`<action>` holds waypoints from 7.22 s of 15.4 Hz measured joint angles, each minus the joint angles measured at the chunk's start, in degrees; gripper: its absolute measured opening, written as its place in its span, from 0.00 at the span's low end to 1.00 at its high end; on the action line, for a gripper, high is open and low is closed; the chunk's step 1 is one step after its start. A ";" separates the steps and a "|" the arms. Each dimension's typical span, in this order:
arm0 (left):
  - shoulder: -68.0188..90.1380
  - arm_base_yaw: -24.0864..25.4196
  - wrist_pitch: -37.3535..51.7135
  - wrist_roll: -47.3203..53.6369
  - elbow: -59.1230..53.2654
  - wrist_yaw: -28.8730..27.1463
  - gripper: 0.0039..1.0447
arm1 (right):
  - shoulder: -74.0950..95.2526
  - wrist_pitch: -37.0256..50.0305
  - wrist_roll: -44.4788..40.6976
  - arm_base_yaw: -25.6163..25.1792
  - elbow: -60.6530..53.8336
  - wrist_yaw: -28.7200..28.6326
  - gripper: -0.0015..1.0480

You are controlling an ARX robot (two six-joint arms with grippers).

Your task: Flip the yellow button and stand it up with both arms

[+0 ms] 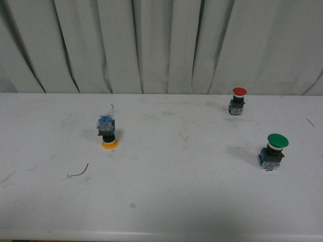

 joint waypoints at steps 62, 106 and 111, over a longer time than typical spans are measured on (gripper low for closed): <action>128.76 -11.06 -11.41 -4.79 87.60 -2.60 0.62 | 0.00 0.00 -0.02 0.00 0.00 -0.02 0.94; 100.41 -14.56 73.75 -66.75 41.62 37.55 0.31 | 0.00 0.00 0.00 0.00 0.00 -0.02 0.94; 100.48 -14.82 73.77 -66.49 42.71 37.53 0.31 | 28.81 26.99 2.01 -6.80 2.75 -8.81 0.94</action>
